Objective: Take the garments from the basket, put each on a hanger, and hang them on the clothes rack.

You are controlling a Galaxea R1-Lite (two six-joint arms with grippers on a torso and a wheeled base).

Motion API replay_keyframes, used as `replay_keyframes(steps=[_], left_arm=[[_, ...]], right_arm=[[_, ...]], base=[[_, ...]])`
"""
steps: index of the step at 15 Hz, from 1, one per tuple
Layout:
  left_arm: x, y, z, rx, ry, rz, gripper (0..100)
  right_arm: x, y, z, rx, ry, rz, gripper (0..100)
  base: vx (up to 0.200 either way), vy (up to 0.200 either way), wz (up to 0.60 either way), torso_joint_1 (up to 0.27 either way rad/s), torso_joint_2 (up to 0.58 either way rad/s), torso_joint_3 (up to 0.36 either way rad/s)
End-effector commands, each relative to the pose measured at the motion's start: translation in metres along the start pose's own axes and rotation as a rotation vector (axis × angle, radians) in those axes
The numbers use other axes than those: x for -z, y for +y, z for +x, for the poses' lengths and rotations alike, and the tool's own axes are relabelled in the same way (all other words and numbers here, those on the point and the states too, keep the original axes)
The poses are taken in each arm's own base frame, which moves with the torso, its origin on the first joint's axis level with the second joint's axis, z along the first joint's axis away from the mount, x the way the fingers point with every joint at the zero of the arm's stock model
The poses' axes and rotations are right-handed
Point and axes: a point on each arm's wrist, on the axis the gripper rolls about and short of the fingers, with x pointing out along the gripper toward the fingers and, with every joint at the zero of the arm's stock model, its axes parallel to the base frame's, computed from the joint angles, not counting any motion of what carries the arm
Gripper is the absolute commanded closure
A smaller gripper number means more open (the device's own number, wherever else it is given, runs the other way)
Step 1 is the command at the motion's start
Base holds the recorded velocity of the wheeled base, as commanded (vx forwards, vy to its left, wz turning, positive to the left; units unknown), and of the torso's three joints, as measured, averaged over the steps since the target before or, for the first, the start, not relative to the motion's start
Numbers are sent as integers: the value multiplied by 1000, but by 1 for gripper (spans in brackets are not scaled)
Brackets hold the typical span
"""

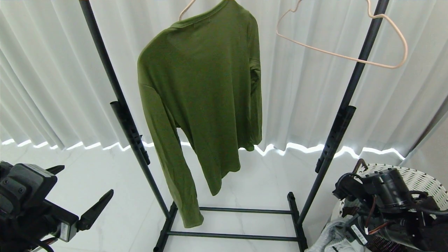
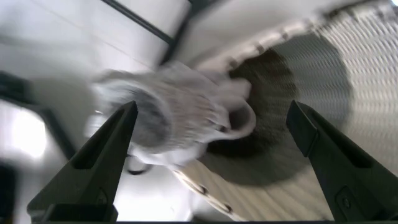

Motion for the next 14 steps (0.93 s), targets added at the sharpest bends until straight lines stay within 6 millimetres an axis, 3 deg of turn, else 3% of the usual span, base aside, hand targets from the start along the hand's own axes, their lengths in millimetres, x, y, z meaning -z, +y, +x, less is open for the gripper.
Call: replay_keyframes(steps=[1, 5, 6, 10, 14], left_arm=[[1, -2, 0, 10, 0, 1, 0], [1, -5, 0, 33, -5, 4, 0], [1, -5, 0, 32, -4, 4, 0], [0, -5, 0, 29, -6, 15, 0], [2, -5, -1, 26, 1, 23, 0]], right_arm=[[2, 4, 12, 30, 51, 18, 0], [7, 5, 16, 98, 88, 62, 0], [6, 5, 16, 104, 86, 69, 100], [-7, 1, 1, 117, 2, 85, 100], [-30, -15, -42, 134, -162, 132, 100]], base=[[0, 0, 0, 0, 0, 0], [0, 0, 0, 0, 0, 0], [0, 0, 0, 0, 0, 0], [0, 0, 0, 0, 0, 0], [0, 0, 0, 0, 0, 0]])
